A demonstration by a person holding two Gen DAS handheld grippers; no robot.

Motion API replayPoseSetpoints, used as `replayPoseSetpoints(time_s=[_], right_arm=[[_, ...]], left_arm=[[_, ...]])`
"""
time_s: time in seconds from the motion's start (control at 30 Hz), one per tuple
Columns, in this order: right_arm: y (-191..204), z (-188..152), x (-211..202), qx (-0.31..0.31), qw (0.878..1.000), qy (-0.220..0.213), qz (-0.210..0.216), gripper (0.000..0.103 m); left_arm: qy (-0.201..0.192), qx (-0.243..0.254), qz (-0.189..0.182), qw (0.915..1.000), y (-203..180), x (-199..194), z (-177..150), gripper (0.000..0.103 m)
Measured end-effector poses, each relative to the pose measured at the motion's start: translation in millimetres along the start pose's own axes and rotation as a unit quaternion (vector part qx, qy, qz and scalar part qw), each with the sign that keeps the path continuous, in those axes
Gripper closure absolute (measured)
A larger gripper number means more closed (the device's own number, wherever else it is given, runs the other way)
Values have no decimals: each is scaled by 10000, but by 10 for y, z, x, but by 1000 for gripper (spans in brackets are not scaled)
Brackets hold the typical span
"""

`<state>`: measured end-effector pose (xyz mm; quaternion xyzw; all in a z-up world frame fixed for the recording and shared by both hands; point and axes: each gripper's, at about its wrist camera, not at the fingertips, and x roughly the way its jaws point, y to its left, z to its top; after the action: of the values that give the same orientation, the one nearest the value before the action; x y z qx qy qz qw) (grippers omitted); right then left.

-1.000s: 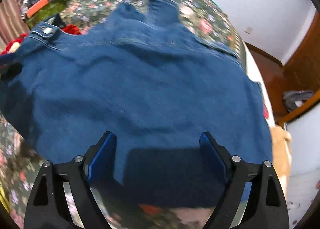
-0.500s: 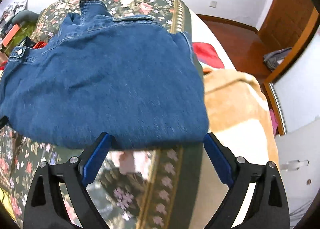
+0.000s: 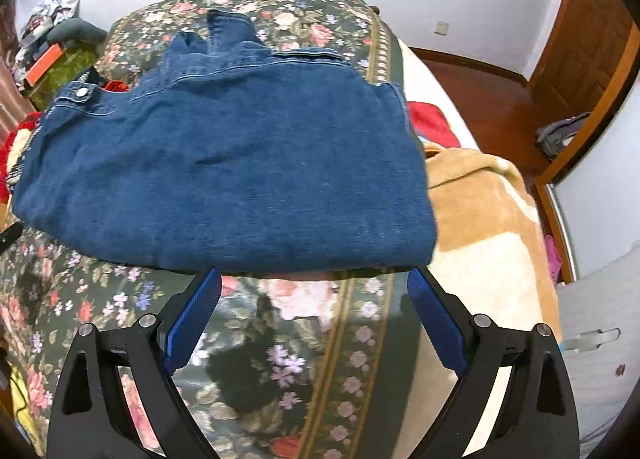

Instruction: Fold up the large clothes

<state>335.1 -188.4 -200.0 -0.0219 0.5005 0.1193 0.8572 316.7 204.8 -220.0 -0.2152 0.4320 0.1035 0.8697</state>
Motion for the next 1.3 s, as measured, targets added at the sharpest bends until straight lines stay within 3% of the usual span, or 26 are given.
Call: replayPoseSetpoints(time_s=[0.13,0.23,0.33,0.4,0.6,0.67,0.77,0.87,1.0,1.07,1.2,1.3], right_arm=[[74,1,24,-15,10000,8,67,10],[96,8,44,-54,9999,45,98,10],[100,2,57,-54,9999,57,87,10],[101,3,75,-32,9999,87,70,10],[119,-5,72,34,9999,127,58,10],[143,-7,66,17,9999,135,46,10],[204,19,16,-32,9999,119,43,10],[282,69,-94,-137,9999,1,52,10],[443,241,-304,-332,9990,-310,46,10],[554,354,-377,-420,9980,-467,114,10],[849,570,-324,-621,9961,-476,417,10],[1152,663,-85,-828,9941,-159,686,10]], left_arm=[[270,-371,-666,9967,4,194,-24,8],[496,-566,-1210,9898,-40,398,4,8],[387,-664,-1560,9848,-88,489,72,9],[366,-661,-1550,9850,-118,548,113,11],[321,-995,-1330,9856,-100,628,188,54],[139,-925,-1234,9879,-165,499,187,67],[-169,-553,-915,9941,-402,316,299,77],[-705,-79,-829,9940,-755,-47,424,82],[-1225,21,-1196,9852,-1035,-470,685,86],[-1495,71,-1339,9796,-1105,-714,801,95],[-1621,283,-1449,9757,-1220,-921,1021,95],[-1699,387,-1304,9760,-1149,-1023,1047,95]])
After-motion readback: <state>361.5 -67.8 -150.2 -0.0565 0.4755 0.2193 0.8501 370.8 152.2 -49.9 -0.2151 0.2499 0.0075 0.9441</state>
